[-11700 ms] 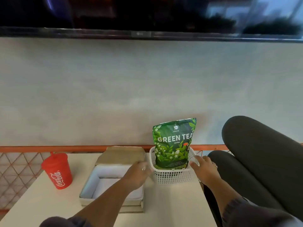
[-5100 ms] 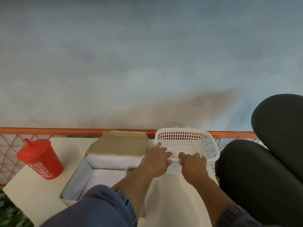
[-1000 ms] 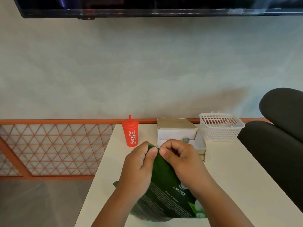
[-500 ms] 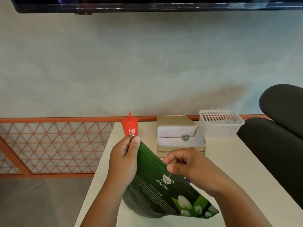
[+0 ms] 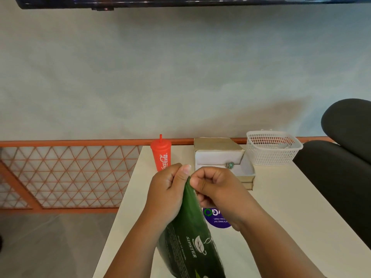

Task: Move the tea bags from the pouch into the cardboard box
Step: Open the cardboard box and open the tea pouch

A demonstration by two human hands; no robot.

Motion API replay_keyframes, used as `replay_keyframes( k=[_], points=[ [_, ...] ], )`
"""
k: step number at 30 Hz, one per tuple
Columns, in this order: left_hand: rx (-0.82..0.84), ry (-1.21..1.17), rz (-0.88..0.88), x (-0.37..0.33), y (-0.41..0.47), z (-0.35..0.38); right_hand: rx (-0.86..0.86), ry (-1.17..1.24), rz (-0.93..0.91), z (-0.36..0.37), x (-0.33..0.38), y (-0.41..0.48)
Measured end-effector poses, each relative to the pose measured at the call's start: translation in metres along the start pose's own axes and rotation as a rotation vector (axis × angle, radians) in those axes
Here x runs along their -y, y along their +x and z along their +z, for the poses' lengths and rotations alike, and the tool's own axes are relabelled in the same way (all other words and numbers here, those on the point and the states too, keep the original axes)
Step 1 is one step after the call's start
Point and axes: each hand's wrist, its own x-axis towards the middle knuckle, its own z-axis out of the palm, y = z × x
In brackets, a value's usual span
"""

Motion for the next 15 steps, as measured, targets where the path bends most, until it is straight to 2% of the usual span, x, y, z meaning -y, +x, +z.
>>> replay_keyframes(
  k=[4, 10, 15],
  points=[
    [-0.029, 0.001, 0.003, 0.005, 0.000, 0.000, 0.005, 0.114, 0.020, 0.003, -0.002, 0.003],
    [-0.113, 0.032, -0.033, 0.009, 0.003, -0.002, 0.096, 0.099, 0.071, -0.001, -0.008, 0.001],
    [-0.217, 0.029, -0.133, 0.011, 0.008, -0.006, 0.145, 0.115, 0.123, -0.008, -0.016, -0.003]
  ],
)
